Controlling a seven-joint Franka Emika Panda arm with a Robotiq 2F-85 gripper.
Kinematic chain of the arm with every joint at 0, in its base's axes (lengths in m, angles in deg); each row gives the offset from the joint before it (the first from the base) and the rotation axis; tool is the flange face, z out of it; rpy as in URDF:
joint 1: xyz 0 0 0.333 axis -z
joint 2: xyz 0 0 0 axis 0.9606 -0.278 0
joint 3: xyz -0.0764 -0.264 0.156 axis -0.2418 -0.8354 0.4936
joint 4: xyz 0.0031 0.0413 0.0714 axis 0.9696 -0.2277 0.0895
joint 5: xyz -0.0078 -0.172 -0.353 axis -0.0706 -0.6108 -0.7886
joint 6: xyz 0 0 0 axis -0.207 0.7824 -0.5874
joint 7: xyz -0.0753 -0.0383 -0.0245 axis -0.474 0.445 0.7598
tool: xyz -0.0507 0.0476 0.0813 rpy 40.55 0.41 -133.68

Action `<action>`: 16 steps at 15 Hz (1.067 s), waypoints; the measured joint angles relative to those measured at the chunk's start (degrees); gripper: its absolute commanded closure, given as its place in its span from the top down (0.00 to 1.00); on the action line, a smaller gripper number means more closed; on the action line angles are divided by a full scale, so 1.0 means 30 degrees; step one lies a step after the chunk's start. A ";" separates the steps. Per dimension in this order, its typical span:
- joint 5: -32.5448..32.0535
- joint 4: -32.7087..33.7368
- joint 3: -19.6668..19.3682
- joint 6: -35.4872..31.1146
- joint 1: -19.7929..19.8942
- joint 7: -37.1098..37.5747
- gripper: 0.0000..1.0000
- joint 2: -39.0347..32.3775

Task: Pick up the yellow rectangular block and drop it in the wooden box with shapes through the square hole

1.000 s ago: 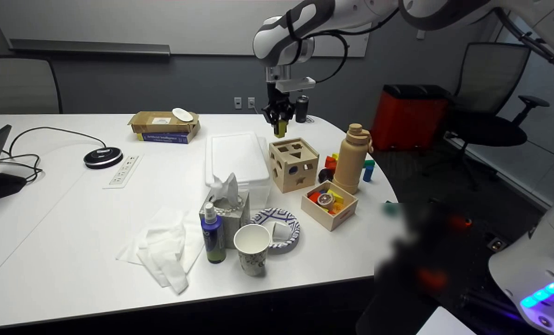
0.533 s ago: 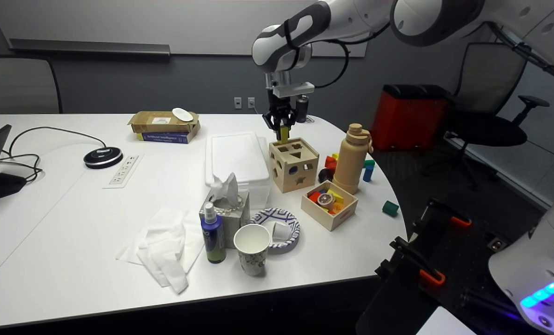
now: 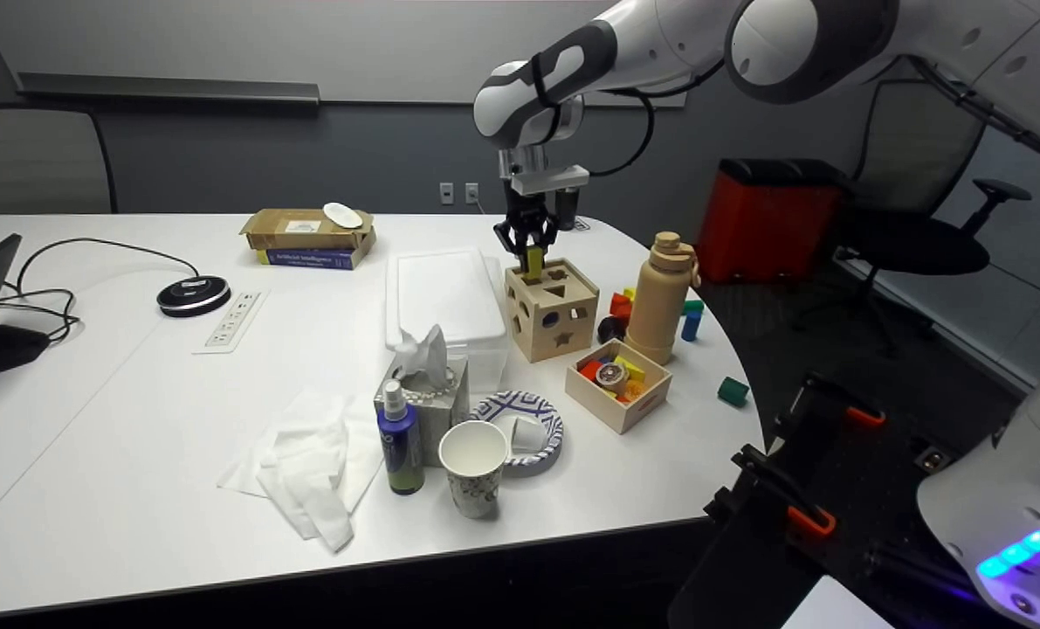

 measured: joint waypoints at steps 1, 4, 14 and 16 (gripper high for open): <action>0.0000 0.0044 -0.0007 0.0000 0.0001 0.0027 0.08 -0.0066; 0.0000 0.0073 -0.0019 0.0000 0.0001 0.0032 0.08 -0.0223; 0.0000 0.0102 -0.0041 0.0000 0.0006 0.0032 0.08 -0.0359; 0.0000 0.0102 -0.0048 0.0000 0.0009 0.0032 0.08 -0.0360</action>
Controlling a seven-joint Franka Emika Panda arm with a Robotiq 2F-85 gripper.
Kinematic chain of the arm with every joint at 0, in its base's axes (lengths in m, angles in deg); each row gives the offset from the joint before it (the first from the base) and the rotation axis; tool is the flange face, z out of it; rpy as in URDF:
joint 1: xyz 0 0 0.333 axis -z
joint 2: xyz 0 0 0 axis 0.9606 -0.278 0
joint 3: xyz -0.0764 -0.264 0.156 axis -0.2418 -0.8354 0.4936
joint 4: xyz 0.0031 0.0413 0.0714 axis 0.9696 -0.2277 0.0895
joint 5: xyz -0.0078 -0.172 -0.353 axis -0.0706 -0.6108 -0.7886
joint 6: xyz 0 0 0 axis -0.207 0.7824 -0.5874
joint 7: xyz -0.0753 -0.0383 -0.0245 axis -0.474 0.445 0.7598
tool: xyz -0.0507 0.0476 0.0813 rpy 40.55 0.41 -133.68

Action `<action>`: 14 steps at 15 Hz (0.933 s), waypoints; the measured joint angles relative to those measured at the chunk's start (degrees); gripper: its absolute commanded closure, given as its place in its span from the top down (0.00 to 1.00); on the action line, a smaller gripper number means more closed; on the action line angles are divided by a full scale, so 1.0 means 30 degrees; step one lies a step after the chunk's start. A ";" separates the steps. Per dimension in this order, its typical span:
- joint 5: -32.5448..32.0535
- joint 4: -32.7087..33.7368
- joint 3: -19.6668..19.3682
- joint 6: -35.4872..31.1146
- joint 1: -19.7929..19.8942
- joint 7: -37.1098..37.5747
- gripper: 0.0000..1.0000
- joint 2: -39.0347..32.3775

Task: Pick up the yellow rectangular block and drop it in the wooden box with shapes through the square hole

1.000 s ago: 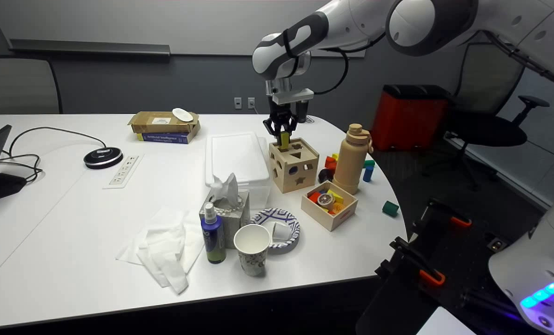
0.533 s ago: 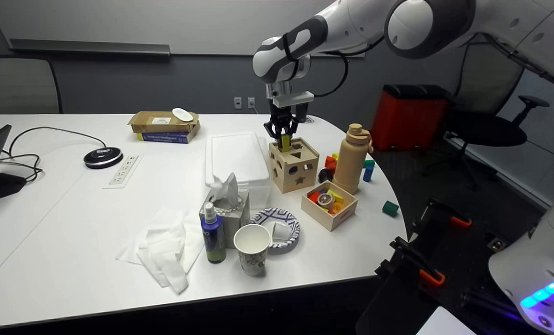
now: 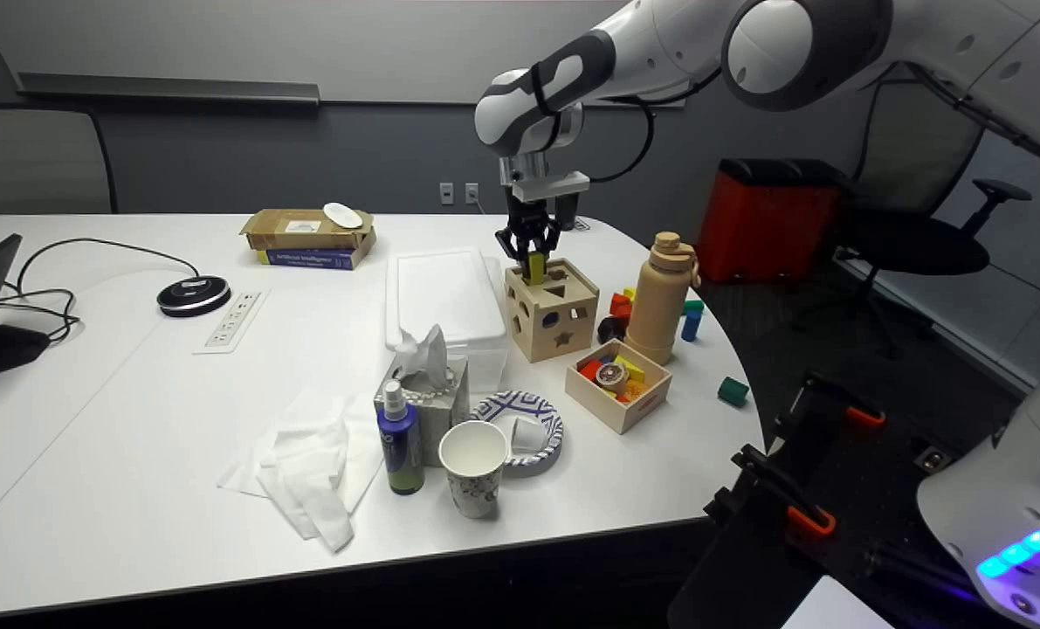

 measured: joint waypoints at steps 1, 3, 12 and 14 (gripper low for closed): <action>0.0000 0.0001 0.0000 -0.0004 0.0005 0.0011 0.08 0.0000; 0.0001 0.0007 0.0000 -0.0019 0.0007 0.0061 0.08 -0.0003; 0.0007 0.0053 0.0000 -0.0289 0.0004 0.0915 0.08 -0.0107; 0.0010 0.0135 0.0000 -0.0289 0.0000 0.1104 0.08 -0.0216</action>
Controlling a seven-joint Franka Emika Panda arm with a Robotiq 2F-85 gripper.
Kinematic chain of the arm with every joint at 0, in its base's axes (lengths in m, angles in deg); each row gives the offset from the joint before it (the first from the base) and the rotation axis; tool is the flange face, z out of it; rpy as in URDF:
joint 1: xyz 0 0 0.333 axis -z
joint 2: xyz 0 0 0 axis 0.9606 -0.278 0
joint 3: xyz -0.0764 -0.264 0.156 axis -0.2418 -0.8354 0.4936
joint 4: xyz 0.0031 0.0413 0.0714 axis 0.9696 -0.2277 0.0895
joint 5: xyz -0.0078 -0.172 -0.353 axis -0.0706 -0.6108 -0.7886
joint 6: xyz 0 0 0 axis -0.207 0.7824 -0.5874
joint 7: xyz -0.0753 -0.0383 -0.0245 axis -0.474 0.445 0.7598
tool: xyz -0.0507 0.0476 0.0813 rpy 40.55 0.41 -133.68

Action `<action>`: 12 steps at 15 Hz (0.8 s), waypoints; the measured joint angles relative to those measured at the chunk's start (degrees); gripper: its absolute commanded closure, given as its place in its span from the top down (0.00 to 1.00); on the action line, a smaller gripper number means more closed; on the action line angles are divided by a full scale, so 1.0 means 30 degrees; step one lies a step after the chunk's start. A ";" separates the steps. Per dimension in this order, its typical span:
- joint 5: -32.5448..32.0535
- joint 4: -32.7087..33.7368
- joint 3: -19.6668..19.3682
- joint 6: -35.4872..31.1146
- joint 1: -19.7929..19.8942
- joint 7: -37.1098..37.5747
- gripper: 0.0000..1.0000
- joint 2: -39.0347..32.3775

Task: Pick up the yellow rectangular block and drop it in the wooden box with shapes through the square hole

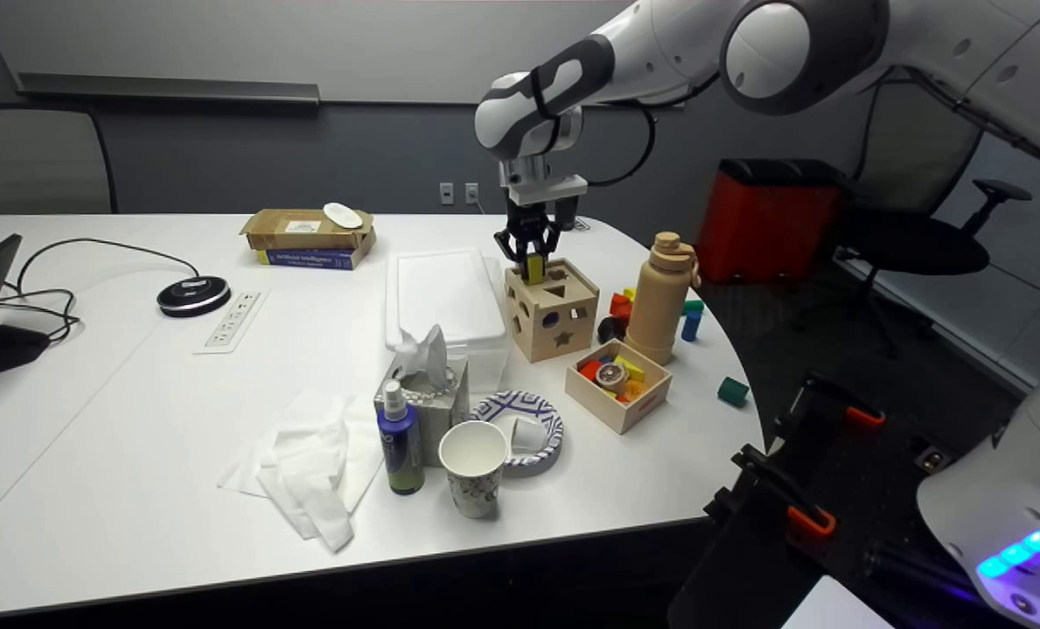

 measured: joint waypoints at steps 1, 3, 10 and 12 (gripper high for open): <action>0.0005 0.0020 0.0000 0.0000 -0.0001 0.0019 0.08 -0.0051; 0.0007 0.0045 0.0004 0.0000 -0.0011 0.0021 0.08 -0.0133; 0.0037 0.0439 0.0006 0.0005 0.0004 0.0432 0.88 -0.0194; 0.0038 0.0770 0.0006 0.0012 0.0030 0.0511 0.99 -0.0192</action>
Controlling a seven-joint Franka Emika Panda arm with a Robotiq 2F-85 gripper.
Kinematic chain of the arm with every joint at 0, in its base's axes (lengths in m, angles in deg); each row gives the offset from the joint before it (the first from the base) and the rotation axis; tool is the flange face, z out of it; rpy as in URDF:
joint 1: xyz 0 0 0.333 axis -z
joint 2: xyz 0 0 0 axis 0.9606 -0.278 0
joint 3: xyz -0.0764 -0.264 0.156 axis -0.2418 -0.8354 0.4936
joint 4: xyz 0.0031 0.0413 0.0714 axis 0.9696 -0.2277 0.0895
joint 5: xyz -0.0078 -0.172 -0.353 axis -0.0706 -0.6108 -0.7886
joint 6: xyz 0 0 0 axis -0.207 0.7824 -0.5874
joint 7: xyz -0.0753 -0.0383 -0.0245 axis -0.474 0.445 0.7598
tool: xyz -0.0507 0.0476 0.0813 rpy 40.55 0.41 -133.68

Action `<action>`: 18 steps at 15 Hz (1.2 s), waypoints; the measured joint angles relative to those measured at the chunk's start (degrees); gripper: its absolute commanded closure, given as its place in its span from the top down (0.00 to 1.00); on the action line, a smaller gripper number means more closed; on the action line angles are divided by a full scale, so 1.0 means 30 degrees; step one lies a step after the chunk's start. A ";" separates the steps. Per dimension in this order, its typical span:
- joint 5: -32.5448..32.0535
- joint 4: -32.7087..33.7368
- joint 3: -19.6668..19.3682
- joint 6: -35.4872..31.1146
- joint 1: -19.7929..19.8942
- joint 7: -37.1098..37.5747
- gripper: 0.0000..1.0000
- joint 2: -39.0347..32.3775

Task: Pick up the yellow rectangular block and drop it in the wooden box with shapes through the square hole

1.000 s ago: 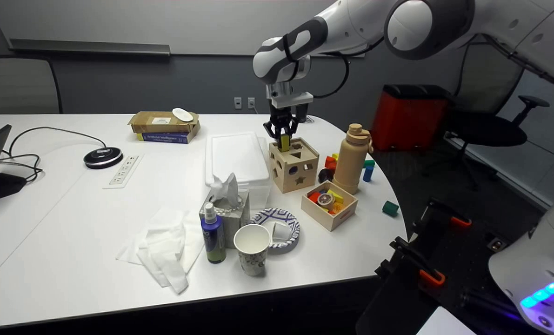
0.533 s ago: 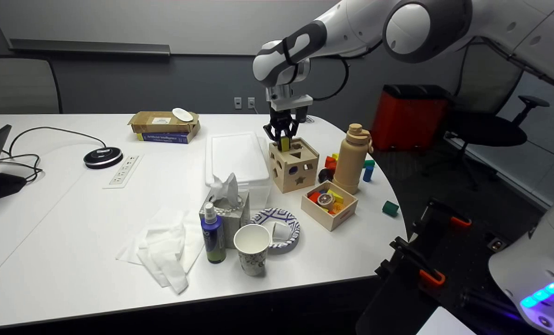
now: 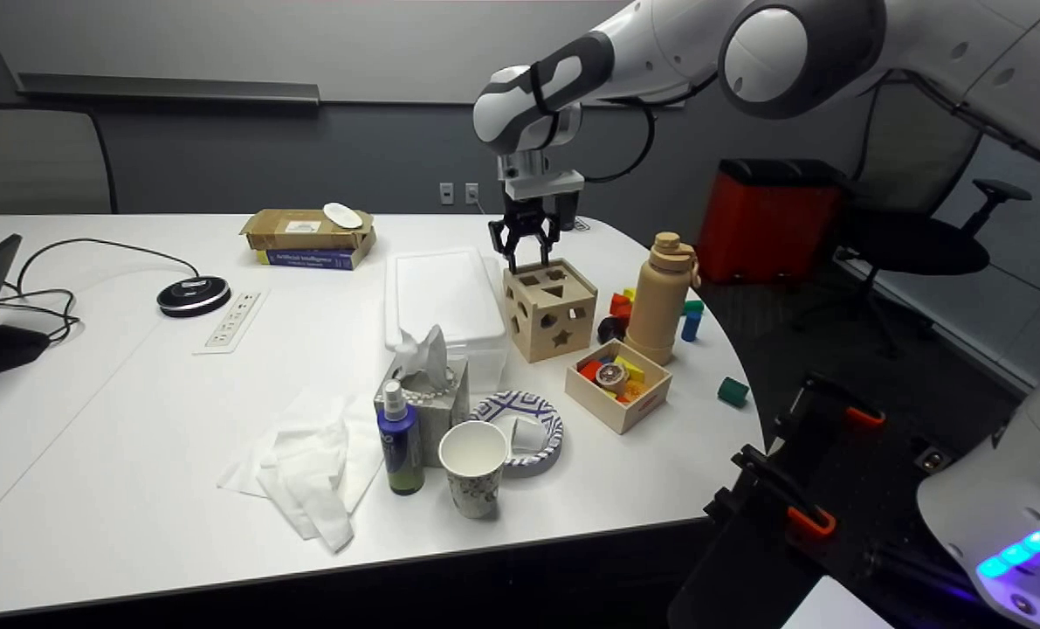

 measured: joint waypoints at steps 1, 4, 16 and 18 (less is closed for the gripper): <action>0.0024 0.0187 0.0001 0.0025 0.0016 0.0105 1.00 0.0002; 0.0244 0.0797 0.0082 0.0177 0.0109 0.0287 1.00 0.0035; 0.0441 0.1120 0.0318 0.2067 -0.0053 0.0286 1.00 0.2387; 0.0426 0.0774 0.0318 0.2576 -0.0122 0.0267 1.00 0.3169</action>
